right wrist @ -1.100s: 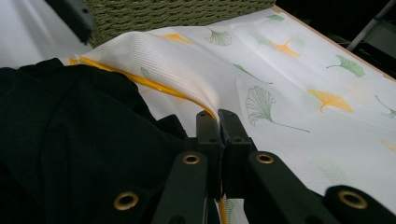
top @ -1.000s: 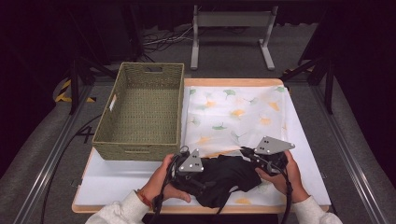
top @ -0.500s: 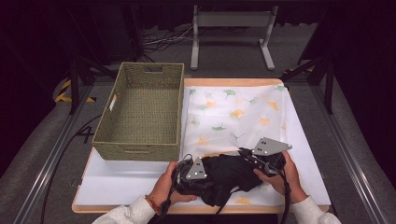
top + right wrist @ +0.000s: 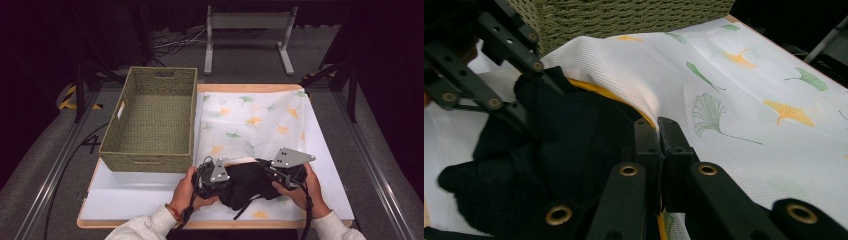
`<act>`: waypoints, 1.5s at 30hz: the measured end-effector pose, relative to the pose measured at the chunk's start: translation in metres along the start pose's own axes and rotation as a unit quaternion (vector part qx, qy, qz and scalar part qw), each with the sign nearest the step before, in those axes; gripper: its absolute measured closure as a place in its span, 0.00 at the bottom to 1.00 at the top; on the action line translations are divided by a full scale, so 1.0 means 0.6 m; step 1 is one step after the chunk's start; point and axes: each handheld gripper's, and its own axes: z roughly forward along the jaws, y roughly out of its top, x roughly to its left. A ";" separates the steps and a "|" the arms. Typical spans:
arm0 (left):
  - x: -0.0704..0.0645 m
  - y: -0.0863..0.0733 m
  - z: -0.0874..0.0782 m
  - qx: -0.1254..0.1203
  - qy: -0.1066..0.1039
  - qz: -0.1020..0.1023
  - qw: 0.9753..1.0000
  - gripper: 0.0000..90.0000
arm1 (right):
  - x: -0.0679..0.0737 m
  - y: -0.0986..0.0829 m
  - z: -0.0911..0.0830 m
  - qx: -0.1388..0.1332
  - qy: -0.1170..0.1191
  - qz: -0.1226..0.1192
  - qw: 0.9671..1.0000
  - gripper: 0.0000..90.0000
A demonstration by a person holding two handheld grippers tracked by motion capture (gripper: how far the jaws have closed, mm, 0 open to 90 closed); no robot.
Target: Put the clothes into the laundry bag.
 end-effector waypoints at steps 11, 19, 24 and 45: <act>0.027 0.004 0.014 -0.002 0.029 -0.013 0.999 0.78 | 0.002 0.001 -0.004 -0.003 0.004 -0.005 1.000 0.98; 0.033 0.003 0.003 -0.015 0.017 -0.024 0.999 0.69 | 0.002 0.000 -0.005 -0.006 0.004 -0.005 1.000 0.98; 0.037 -0.005 -0.029 -0.039 -0.027 -0.015 0.999 0.57 | 0.002 0.000 -0.009 -0.007 -0.002 -0.004 1.000 0.97; -0.012 0.006 -0.027 -0.040 -0.086 0.033 0.995 0.50 | 0.003 -0.001 -0.010 -0.009 0.000 0.000 1.000 0.95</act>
